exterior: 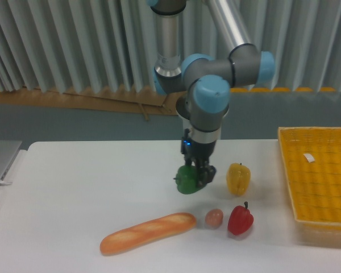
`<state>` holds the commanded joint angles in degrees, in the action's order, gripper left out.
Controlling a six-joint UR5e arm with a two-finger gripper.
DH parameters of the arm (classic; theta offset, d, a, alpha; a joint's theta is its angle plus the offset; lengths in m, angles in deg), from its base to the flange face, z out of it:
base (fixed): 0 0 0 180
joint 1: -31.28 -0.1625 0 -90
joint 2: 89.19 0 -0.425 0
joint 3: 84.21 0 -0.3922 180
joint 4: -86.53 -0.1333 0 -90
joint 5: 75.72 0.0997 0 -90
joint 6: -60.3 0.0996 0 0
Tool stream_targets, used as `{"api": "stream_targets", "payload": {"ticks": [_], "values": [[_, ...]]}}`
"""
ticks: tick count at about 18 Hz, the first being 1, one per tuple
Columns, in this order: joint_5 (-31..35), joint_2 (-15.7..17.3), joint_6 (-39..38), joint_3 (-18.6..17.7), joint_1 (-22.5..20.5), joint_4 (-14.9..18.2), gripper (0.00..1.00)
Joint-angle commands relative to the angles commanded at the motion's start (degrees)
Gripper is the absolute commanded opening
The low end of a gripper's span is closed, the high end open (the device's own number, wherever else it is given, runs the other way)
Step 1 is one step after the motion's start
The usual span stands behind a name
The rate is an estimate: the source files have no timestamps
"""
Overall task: Place the green pepper on the table
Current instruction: 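Lower the green pepper toward the table between the bread and yellow pepper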
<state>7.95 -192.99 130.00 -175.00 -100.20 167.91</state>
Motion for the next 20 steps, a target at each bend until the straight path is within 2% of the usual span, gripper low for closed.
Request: {"api": "stream_targets", "payload": {"ticks": [6, 9, 20], "values": [[1.58, -0.78, -0.87, -2.11, 2.63, 1.23, 0.52], [4.65, -1.49, -1.93, -2.11, 3.78, 1.49, 0.52], [4.92, -2.2, -3.69, -1.67, 4.4, 0.53, 0.56]]}}
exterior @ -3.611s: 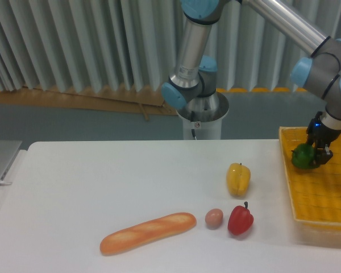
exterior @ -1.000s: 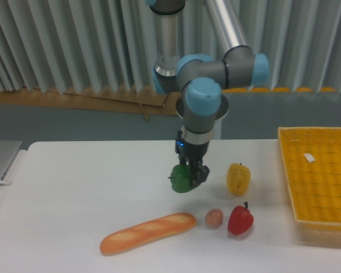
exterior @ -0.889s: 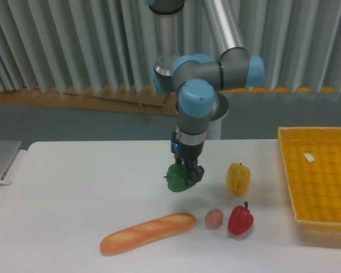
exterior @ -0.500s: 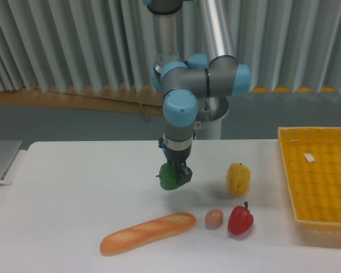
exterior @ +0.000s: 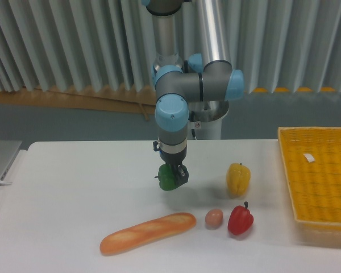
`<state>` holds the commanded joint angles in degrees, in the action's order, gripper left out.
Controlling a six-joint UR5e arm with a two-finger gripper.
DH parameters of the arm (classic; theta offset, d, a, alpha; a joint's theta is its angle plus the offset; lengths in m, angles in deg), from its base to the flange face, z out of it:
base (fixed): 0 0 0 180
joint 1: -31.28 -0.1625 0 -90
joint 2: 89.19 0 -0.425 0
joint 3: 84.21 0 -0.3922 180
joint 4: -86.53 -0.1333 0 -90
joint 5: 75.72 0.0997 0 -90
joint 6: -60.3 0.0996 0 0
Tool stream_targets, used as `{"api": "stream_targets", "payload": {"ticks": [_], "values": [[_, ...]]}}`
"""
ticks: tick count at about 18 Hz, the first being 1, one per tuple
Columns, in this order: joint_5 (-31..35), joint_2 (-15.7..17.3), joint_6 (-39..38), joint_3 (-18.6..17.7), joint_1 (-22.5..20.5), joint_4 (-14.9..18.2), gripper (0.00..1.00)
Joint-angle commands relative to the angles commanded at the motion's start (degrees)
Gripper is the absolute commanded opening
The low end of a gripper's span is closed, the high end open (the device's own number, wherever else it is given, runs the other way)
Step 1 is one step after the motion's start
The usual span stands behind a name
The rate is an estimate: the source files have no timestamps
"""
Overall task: Place the green pepper on the table
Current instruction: 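Lower the green pepper toward the table between the bread and yellow pepper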
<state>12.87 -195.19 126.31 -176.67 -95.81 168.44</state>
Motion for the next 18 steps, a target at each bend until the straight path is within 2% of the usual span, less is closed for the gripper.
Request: {"api": "stream_targets", "payload": {"ticks": [6, 9, 11, 18], "values": [[2.81, -0.18, -0.35, -0.17, 0.0, 0.09, 0.56], [2.38, -1.93, -1.32, -0.35, 0.09, 0.0, 0.56], [2.2, -3.42, -1.32, 0.87, 0.09, -0.17, 0.56], [2.46, -4.66, -1.67, 1.05, 0.35, -0.7, 0.56]]}}
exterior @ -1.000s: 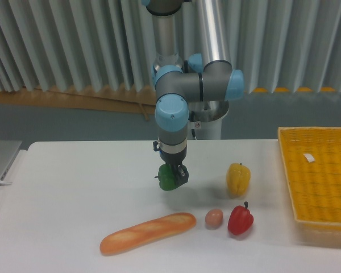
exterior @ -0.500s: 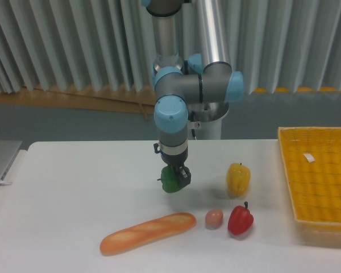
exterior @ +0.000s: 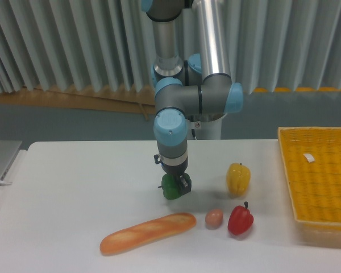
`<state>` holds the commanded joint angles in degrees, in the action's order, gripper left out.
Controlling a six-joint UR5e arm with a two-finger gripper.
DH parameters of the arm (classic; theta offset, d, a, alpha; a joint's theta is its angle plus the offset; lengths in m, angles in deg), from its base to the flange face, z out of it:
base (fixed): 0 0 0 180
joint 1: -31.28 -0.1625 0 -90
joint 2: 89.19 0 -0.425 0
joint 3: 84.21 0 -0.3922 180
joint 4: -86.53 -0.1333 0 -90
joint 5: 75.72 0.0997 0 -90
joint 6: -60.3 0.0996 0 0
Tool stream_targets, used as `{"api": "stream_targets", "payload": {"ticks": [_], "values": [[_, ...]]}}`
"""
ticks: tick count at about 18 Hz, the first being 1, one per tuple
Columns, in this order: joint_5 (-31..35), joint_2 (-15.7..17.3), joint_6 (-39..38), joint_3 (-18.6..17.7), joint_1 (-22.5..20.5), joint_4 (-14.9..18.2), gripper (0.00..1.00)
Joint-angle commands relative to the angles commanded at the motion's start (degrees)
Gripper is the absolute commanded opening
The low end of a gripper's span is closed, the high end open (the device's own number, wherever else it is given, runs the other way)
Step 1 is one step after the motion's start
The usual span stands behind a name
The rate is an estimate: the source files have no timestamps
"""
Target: Place the green pepper on the table
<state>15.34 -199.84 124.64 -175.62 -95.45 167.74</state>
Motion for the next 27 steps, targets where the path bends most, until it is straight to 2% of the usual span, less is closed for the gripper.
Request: {"api": "stream_targets", "payload": {"ticks": [4, 16, 20, 21, 24, 27], "values": [[0.17, -0.88, -0.17, -0.26, 0.09, -1.76, 0.56], [0.44, -0.97, -0.17, -0.17, 0.0, -1.85, 0.58], [0.53, -0.88, -0.17, -0.26, 0.09, -1.93, 0.68], [0.61, -0.88, -0.09, -0.26, 0.09, -1.93, 0.79], [2.36, -1.14, -0.09, -0.26, 0.17, -2.02, 1.0], [3.78, -1.58, -0.09, -0.35, 0.61, -2.72, 1.0]]}}
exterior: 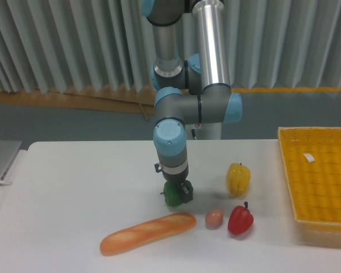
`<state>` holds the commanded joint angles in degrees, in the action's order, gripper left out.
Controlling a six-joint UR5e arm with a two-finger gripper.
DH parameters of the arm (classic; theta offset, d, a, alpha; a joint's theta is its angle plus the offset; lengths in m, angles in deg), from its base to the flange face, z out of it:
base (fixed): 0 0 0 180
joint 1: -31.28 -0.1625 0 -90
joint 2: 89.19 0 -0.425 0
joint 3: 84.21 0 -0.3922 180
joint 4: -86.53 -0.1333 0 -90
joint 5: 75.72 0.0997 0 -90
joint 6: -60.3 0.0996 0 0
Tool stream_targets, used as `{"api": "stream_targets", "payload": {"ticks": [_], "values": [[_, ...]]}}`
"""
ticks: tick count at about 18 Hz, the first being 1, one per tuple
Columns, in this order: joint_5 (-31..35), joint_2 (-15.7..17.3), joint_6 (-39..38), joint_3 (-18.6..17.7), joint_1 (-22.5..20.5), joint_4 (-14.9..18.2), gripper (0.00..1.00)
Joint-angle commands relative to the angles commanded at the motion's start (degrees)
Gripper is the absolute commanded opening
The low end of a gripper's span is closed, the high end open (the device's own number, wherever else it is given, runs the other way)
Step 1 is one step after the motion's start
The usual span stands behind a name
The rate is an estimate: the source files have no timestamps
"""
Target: Place the green pepper on the table
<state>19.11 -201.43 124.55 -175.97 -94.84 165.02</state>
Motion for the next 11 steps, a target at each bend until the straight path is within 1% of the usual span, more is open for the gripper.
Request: {"api": "stream_targets", "payload": {"ticks": [3, 5, 7, 8, 10, 11], "values": [[-0.09, 0.09, 0.17, 0.09, 0.0, -0.88, 1.0], [0.52, 0.79, 0.7, 0.61, 0.0, -1.06, 1.0], [1.84, 2.19, 0.97, 1.58, -0.26, -2.64, 1.0], [1.93, 3.07, 1.58, 2.28, -0.61, -2.55, 1.0], [2.2, 4.21, 5.25, 3.42, -1.4, -2.03, 1.0], [2.2, 4.91, 6.67, 3.43, -1.93, -2.03, 1.0]]}}
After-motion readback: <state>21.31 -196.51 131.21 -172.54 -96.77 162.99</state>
